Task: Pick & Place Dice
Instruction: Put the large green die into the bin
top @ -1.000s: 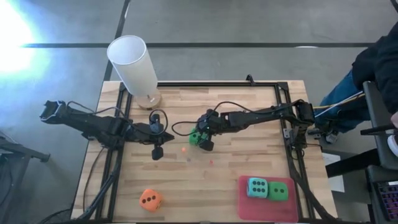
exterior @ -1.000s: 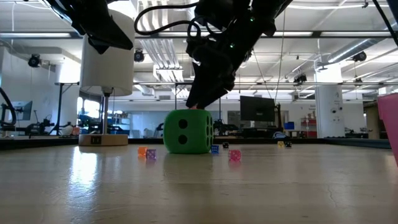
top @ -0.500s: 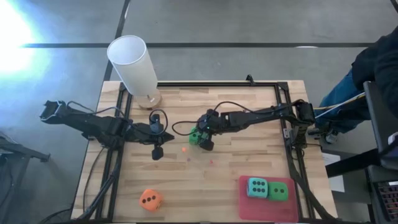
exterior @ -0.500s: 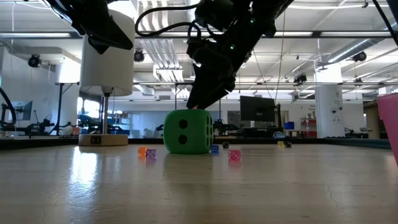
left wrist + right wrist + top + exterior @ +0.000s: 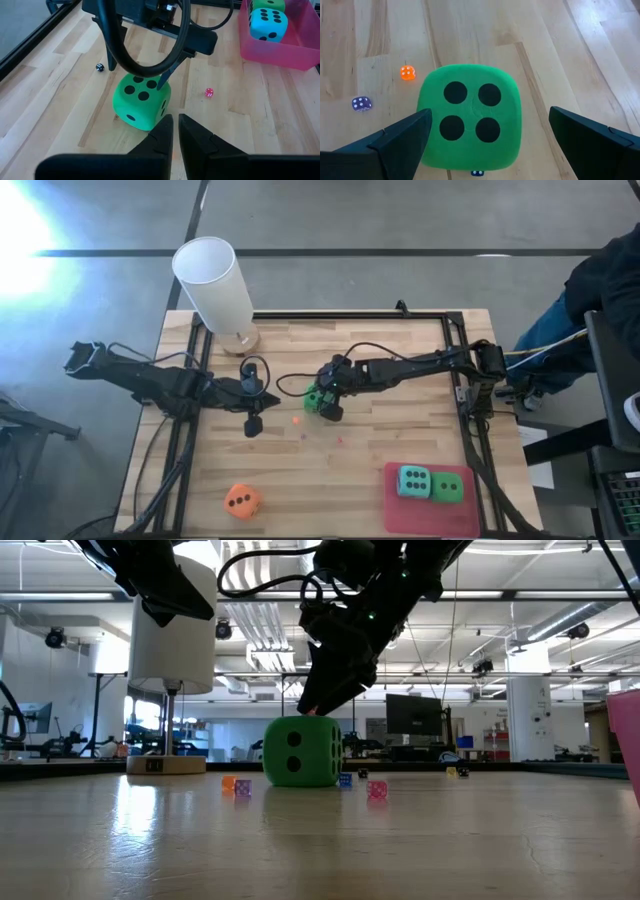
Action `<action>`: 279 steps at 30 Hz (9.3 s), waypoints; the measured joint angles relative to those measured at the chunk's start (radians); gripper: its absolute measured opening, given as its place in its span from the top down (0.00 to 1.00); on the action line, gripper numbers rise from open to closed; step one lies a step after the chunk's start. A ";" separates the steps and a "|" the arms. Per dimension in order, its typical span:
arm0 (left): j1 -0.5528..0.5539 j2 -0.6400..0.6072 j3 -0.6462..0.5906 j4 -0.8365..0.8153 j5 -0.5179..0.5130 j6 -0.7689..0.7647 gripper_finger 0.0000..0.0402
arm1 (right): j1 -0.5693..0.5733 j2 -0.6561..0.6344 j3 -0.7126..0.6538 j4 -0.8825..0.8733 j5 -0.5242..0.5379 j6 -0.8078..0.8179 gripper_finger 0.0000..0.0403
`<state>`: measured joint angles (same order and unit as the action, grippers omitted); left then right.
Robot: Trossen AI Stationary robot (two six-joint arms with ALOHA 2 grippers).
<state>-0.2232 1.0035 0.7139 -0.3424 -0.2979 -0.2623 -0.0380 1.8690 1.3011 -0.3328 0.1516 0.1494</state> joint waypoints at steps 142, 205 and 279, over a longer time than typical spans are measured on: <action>0.000 0.000 0.000 0.000 0.000 0.000 0.91 | -0.029 0.018 0.024 -0.075 -0.049 -0.084 0.01; 0.000 0.000 0.000 0.000 0.000 0.000 0.91 | -0.061 0.017 0.018 -0.056 -0.049 -0.157 0.01; 0.000 0.000 0.000 0.000 0.000 0.000 0.91 | -0.061 0.018 -0.079 0.063 -0.057 -0.036 0.19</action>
<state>-0.2232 1.0035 0.7143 -0.3424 -0.2977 -0.2623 -0.0986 1.8866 1.2224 -0.2699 0.0951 0.1135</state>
